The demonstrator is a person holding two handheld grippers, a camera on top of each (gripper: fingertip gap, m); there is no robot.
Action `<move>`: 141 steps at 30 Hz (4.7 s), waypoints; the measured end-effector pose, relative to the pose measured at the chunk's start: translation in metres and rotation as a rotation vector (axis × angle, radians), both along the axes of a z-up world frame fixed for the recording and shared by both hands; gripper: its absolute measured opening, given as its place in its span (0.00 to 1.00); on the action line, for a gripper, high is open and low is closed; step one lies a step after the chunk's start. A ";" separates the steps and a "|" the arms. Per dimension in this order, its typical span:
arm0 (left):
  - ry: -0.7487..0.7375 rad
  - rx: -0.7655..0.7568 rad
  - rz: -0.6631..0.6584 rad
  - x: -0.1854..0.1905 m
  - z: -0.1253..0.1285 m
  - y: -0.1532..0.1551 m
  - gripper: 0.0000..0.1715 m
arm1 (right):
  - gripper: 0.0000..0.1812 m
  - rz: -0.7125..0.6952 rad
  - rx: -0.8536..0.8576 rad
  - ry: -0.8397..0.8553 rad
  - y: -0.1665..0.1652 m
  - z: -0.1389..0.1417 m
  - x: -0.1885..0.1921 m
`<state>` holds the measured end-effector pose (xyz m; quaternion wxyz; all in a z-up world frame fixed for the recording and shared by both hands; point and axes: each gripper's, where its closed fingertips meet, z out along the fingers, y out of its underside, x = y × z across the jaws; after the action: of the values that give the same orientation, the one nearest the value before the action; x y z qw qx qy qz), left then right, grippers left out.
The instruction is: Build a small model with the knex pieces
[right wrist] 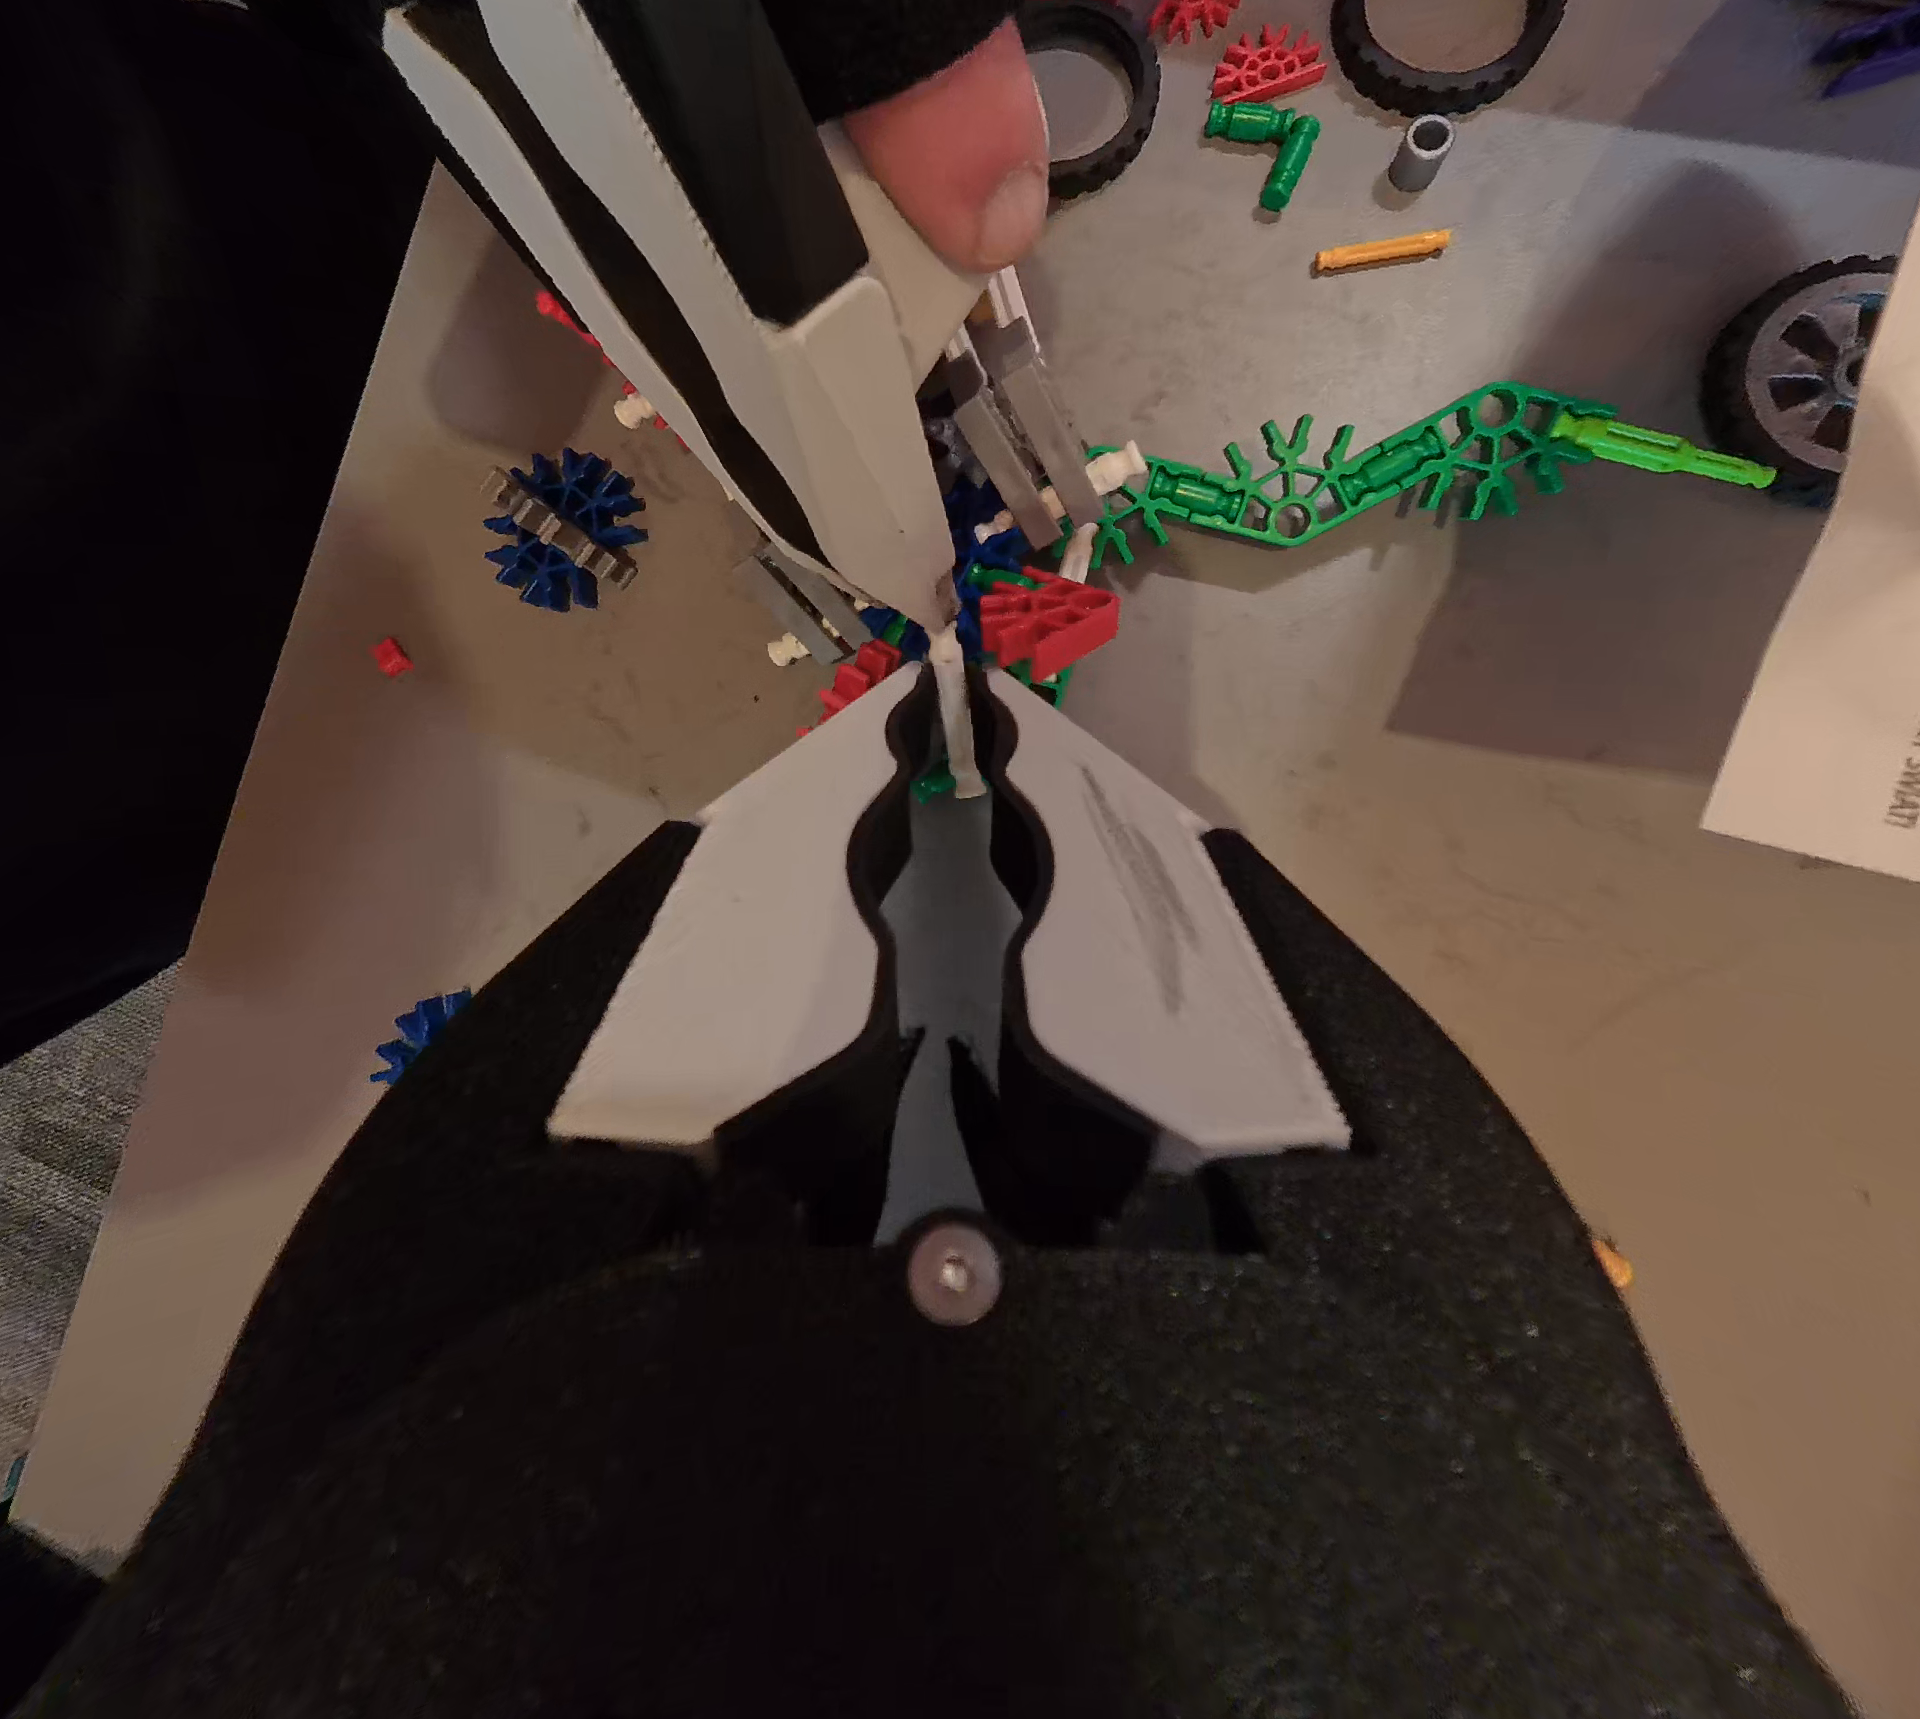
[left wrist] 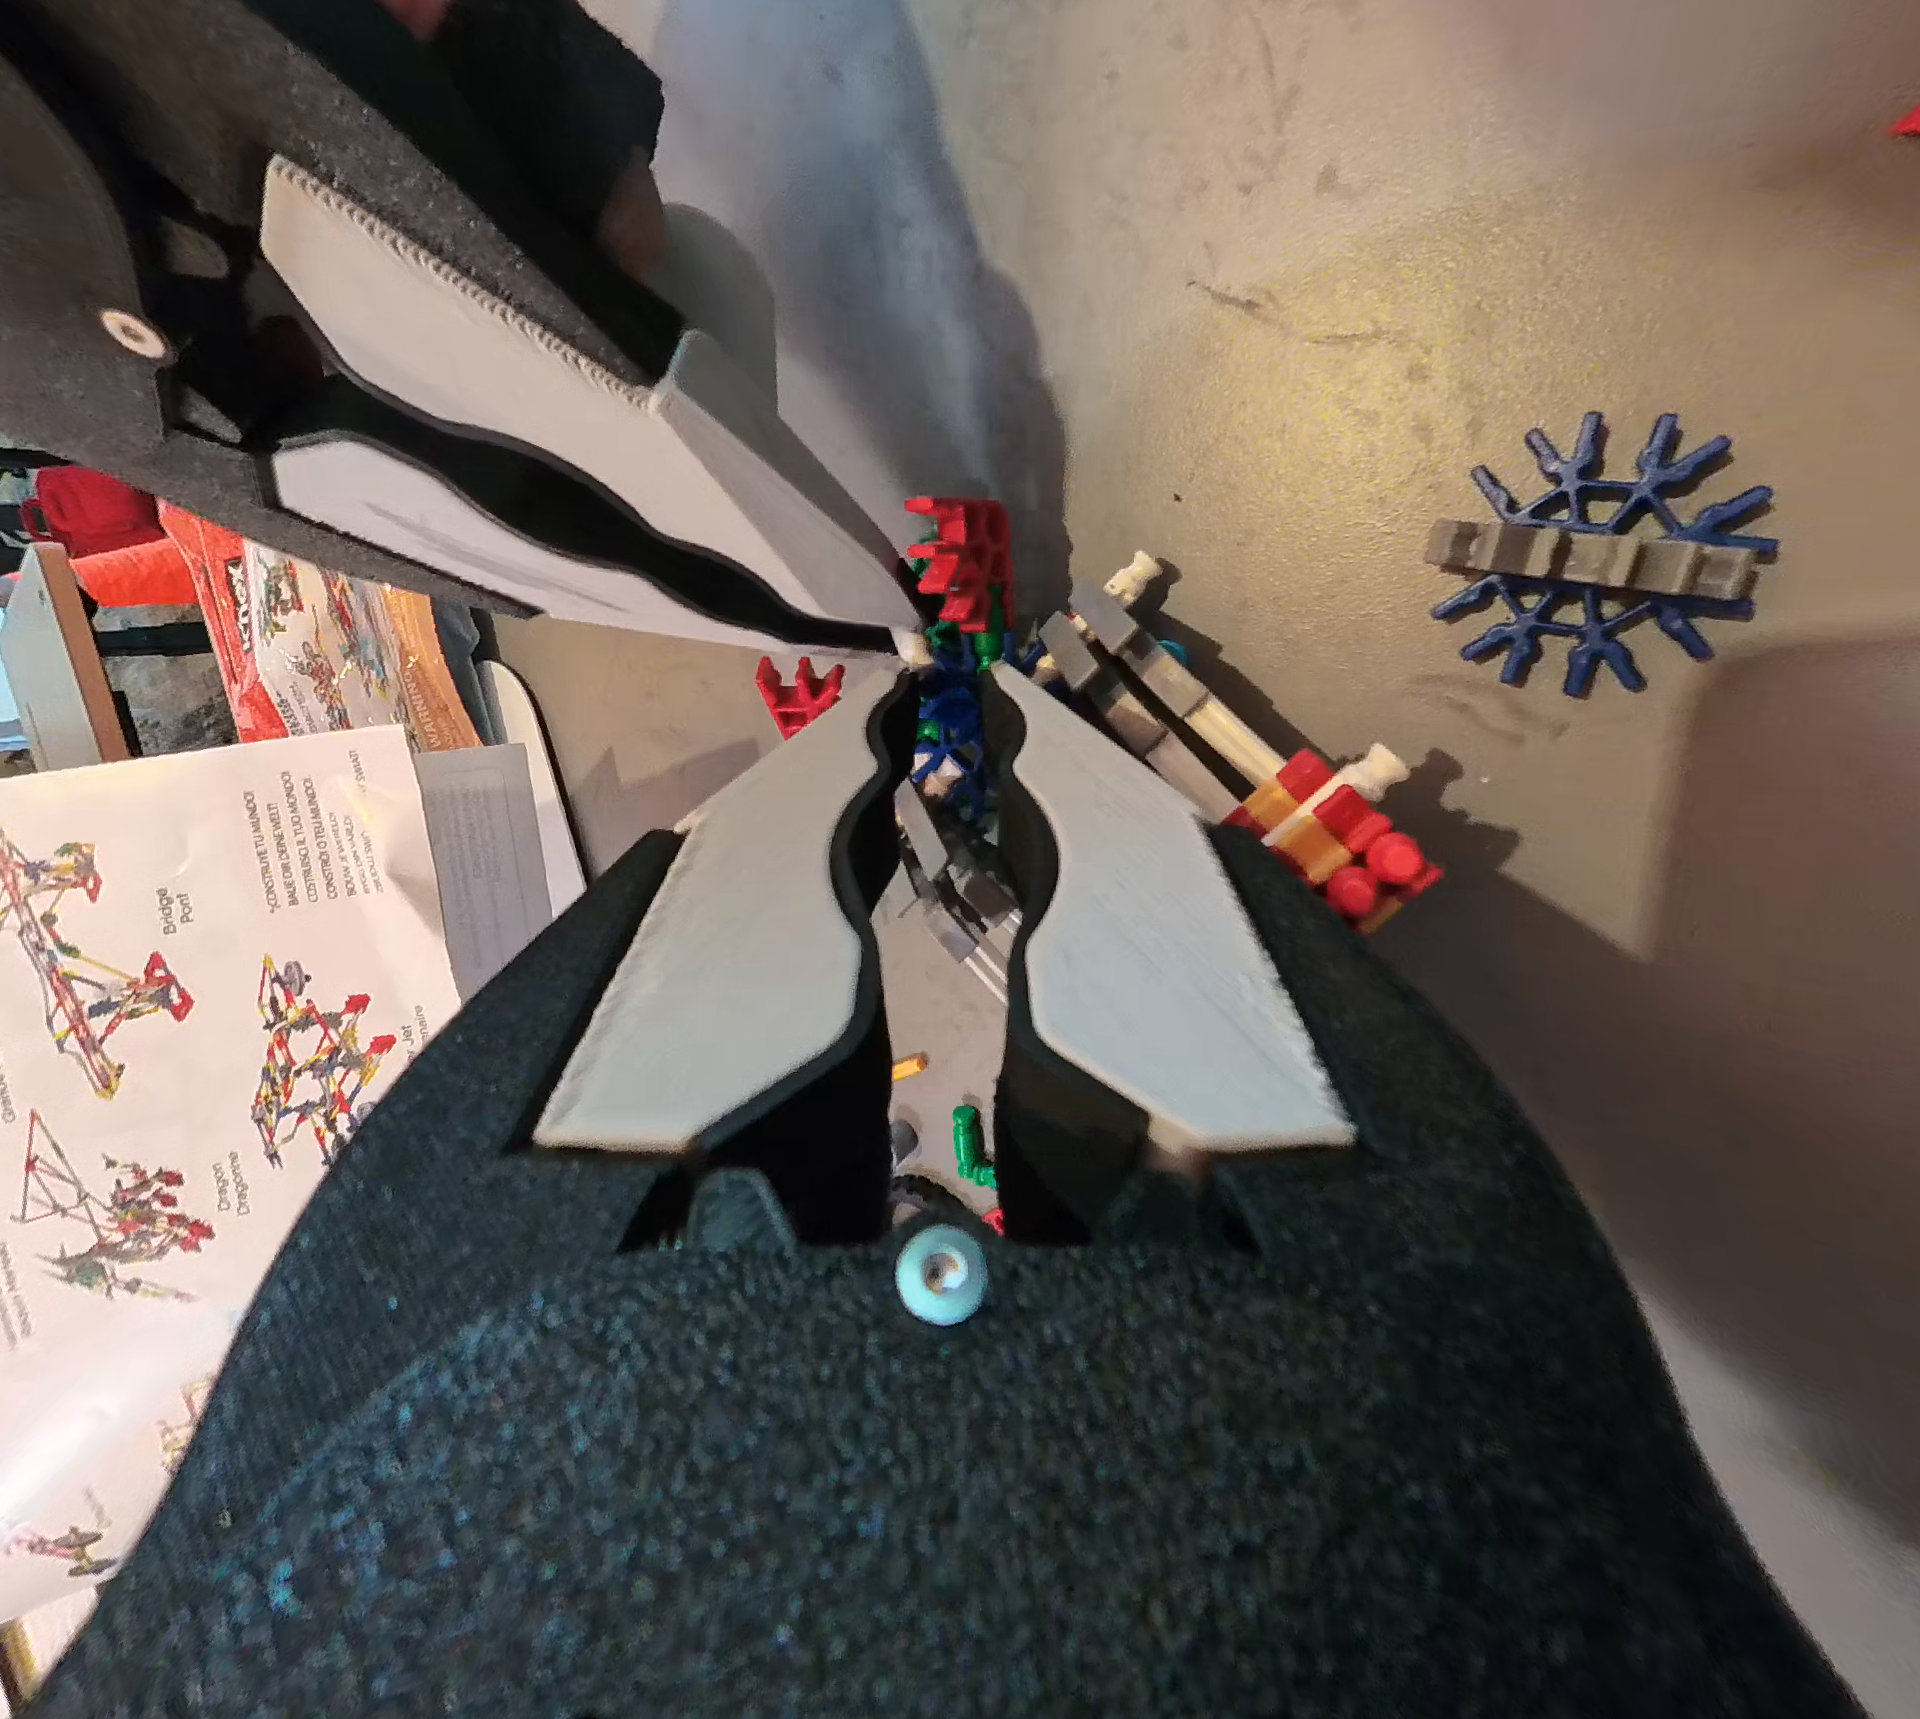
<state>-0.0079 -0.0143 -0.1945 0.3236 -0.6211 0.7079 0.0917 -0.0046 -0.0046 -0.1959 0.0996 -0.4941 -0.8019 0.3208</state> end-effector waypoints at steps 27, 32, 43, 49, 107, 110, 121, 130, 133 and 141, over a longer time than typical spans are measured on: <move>0.013 0.055 -0.001 0.000 -0.007 -0.003 0.11 | 0.03 -0.008 0.001 -0.010 0.002 -0.001 0.002; 0.017 0.039 0.021 -0.005 -0.009 -0.005 0.11 | 0.03 -0.009 0.021 -0.019 0.004 -0.002 0.003; -0.018 -0.034 0.133 -0.017 -0.009 -0.009 0.11 | 0.03 -0.014 0.066 -0.010 0.002 -0.004 -0.002; -0.030 -0.049 0.158 -0.019 -0.007 -0.009 0.10 | 0.03 -0.028 0.090 0.016 0.002 -0.002 -0.009; 0.114 0.039 0.078 -0.019 0.002 -0.008 0.07 | 0.03 0.039 0.355 0.018 -0.005 -0.004 -0.014; 0.100 0.022 0.085 -0.020 0.000 -0.008 0.07 | 0.03 0.047 0.294 0.004 -0.006 -0.007 -0.009; 0.080 0.013 0.098 -0.025 -0.003 -0.008 0.08 | 0.06 0.024 0.238 -0.018 0.014 -0.002 0.009; 0.070 -0.004 0.112 -0.030 -0.010 -0.014 0.09 | 0.09 0.022 0.287 0.007 0.030 -0.011 0.008; 0.066 -0.012 0.123 -0.032 -0.012 -0.014 0.10 | 0.09 0.036 0.290 0.012 0.025 -0.019 0.003; 0.024 -0.033 0.164 -0.037 -0.011 -0.015 0.10 | 0.03 0.039 0.295 0.025 0.024 -0.019 0.000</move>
<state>-0.0449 -0.0294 -0.2056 0.2961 -0.6812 0.6599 0.1134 -0.0048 0.0196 -0.2146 0.1747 -0.4544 -0.8485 0.2076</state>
